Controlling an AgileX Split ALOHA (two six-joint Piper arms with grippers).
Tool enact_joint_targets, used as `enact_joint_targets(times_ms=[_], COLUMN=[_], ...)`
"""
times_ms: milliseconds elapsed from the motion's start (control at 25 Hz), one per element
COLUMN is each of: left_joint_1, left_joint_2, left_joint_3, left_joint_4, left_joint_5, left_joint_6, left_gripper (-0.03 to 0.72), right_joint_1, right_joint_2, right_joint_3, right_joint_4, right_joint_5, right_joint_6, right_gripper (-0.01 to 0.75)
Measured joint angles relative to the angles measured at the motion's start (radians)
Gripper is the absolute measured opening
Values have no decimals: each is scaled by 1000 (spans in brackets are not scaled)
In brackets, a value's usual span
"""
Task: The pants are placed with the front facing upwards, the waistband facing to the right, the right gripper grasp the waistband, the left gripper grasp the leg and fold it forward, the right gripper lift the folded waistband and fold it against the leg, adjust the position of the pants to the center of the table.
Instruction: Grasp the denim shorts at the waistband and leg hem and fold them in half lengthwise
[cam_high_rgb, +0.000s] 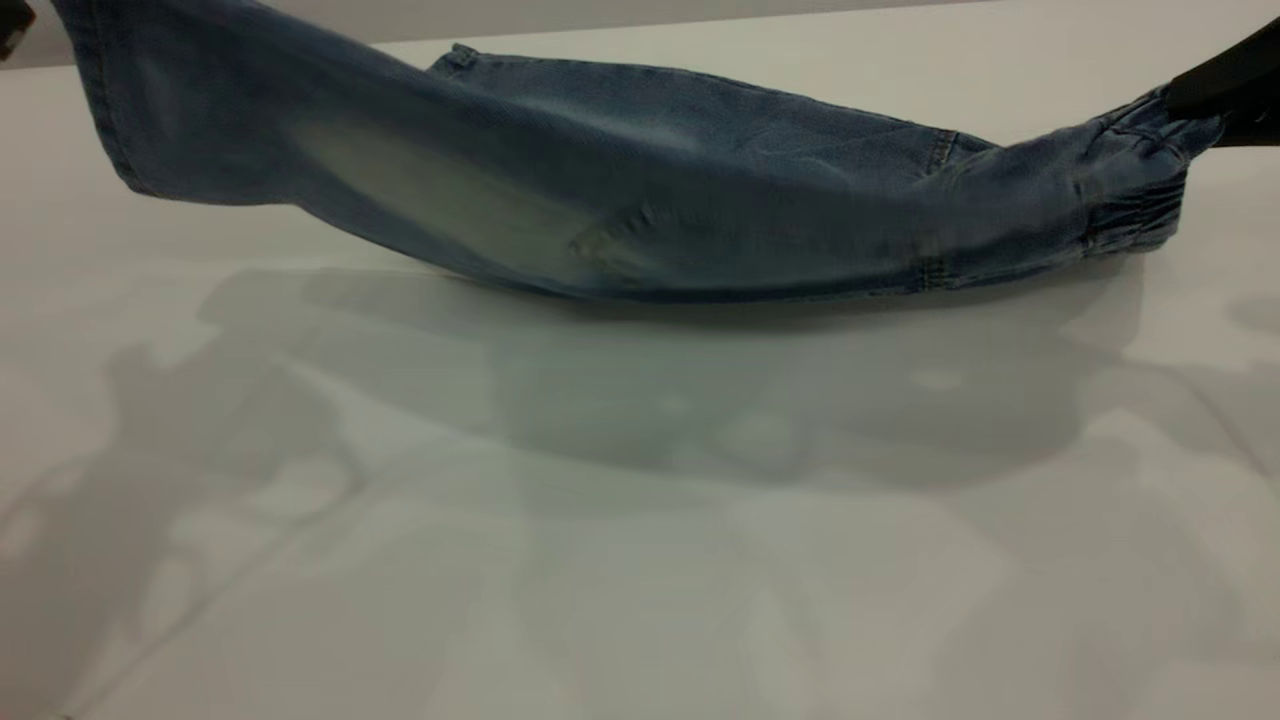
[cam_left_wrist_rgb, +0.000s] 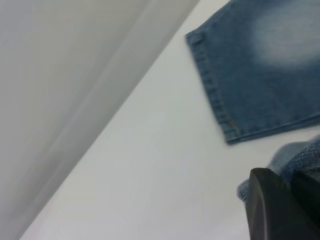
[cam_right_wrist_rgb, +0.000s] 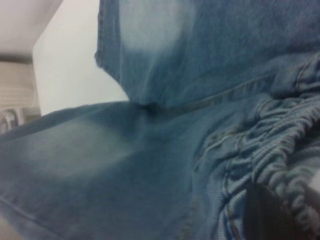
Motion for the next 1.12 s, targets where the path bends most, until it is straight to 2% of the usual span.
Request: enact_joint_targets(times_ms=[200,400,800,1120], left_joint_1=[9,7,6,5], left_joint_2=[115,281,566,664], left_joint_3=[-61,-175,-441,-523], left_joint_4=[-1,-1,25,31], left_joint_5=[-106,-153,-155,-177], left_joint_6=[0,0,3,3], left_gripper=[69,69,69,69], right_joint_1=[0,0,0,0], right_joint_2=[0,0,2,14], right_joint_3=[0,0,0,-7], right_joint_4=[56,132,251,307], right_joint_5=[-61,-134,-242,-276], right_joint_6=[0,-11,-85,-146], right_gripper=[39,39,39,39])
